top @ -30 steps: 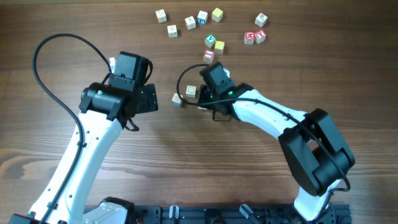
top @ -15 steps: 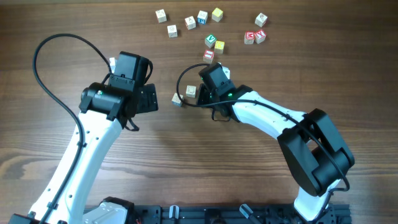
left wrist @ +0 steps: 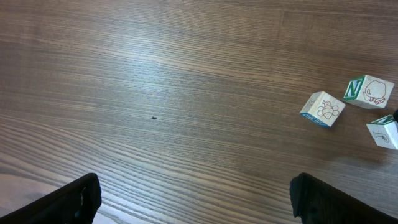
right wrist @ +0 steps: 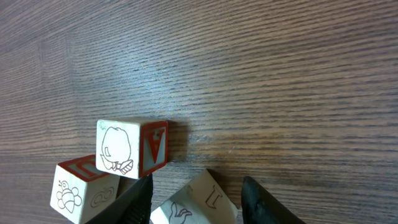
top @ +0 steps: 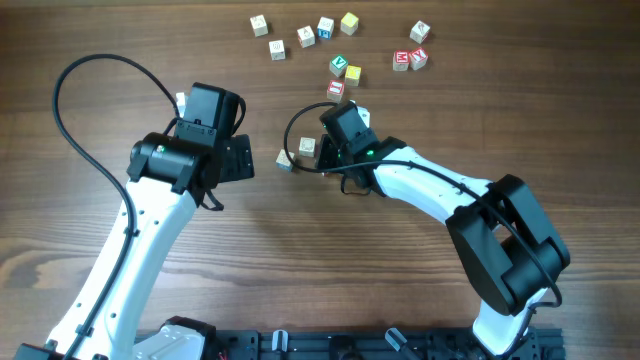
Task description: Form a circle
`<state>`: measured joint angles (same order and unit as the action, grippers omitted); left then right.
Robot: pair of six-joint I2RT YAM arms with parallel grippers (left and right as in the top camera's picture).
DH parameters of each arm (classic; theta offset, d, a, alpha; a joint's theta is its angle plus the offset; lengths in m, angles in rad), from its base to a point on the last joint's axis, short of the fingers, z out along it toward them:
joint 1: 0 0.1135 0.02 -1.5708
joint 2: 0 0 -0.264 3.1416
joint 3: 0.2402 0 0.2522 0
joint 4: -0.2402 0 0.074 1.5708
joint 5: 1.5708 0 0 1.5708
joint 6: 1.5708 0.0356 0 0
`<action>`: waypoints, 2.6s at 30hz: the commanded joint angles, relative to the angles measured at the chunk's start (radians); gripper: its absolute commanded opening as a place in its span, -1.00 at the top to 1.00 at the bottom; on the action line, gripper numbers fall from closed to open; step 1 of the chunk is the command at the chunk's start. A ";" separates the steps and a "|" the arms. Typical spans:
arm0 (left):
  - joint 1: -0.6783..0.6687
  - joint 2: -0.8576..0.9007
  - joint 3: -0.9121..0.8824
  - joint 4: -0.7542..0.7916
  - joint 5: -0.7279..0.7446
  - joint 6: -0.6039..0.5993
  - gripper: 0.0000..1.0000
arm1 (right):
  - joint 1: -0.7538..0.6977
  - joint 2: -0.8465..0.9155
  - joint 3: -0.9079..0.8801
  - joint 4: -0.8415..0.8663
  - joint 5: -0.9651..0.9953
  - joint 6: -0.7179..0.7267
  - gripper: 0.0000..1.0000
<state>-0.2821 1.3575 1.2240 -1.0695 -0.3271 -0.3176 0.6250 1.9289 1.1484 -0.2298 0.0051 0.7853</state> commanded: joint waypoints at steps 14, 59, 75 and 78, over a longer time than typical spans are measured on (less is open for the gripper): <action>0.003 -0.005 0.007 0.003 0.005 -0.013 -1.00 | -0.024 -0.293 0.006 0.053 0.172 -0.377 -0.89; 0.003 -0.005 0.007 0.003 0.005 -0.013 -1.00 | -0.233 0.498 0.637 0.007 0.077 -0.445 0.43; 0.003 -0.005 0.007 0.003 0.005 -0.013 -1.00 | -0.208 0.020 0.637 -0.650 -0.111 -0.412 0.65; 0.003 -0.004 0.007 0.003 0.005 -0.013 -1.00 | -0.196 0.022 0.611 -0.782 -0.137 -0.369 0.68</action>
<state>-0.2821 1.3575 1.2240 -1.0695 -0.3271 -0.3176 0.4168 1.9247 1.7874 -0.9485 -0.0608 0.3599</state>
